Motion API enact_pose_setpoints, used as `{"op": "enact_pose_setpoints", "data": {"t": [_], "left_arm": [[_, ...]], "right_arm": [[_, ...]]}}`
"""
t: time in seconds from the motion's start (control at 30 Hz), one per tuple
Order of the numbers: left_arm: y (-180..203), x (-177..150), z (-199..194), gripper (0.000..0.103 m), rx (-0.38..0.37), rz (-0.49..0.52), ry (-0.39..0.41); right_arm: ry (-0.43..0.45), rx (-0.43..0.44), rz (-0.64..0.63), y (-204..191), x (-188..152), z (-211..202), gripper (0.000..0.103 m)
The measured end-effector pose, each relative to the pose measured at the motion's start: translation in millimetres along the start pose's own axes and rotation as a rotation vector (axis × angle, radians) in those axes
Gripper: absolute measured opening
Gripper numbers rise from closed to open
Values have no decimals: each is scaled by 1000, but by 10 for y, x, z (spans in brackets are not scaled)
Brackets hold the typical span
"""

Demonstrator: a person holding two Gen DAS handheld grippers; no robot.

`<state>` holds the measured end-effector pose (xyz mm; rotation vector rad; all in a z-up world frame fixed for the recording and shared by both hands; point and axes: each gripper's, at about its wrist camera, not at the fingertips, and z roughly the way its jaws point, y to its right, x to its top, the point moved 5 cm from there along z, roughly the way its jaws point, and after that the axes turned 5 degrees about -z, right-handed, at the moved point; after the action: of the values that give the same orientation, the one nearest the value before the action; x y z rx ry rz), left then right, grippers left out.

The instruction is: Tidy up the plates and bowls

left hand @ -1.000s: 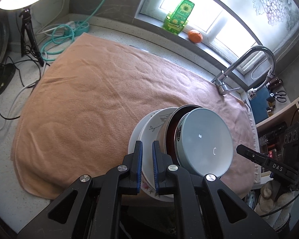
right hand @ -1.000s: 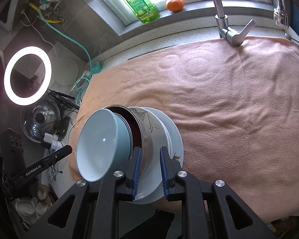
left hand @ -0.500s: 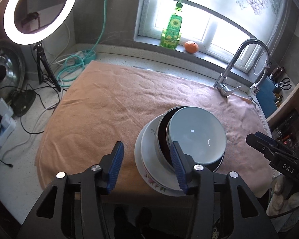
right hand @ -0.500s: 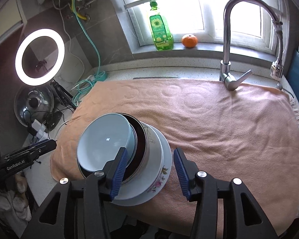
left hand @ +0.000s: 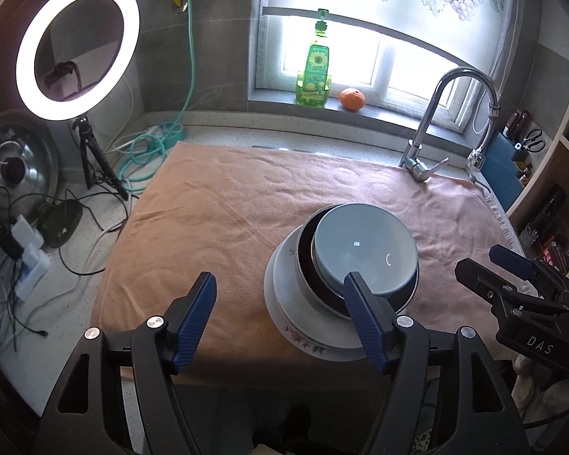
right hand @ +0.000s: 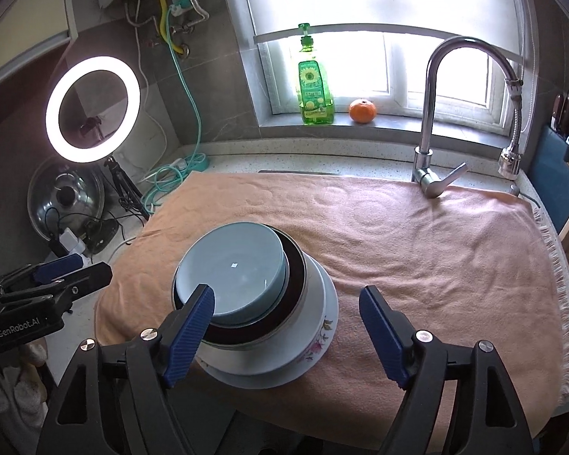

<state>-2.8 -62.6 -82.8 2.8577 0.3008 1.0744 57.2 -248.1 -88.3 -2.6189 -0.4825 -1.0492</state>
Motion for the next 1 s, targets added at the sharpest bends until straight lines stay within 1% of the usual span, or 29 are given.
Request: {"op": "enact_pose_setpoints", "data": {"t": [0.17,0.43,0.47,0.53,0.77,1.0], "left_arm": [[-6,-39,-6,70,-14,-9,-13],[41,-40,-23,70,-30,-5,-2],[55,-38,-24,74,-31,-2,0],[74,-32,-39,78,-32,0,13],[102,10,-60,78,-32,4,28],[105,11,-50,78,-35,7,21]], "right_arm": [[-7,-14,12,-79,-42,-45,77],[-3,-43,33,-23,-97,-102,77],[-1,-45,35,-12,-95,-108,78],[1,-44,38,-1,-89,-123,78],[10,-49,39,30,-68,-122,79],[12,-46,40,38,-48,-116,79]]}}
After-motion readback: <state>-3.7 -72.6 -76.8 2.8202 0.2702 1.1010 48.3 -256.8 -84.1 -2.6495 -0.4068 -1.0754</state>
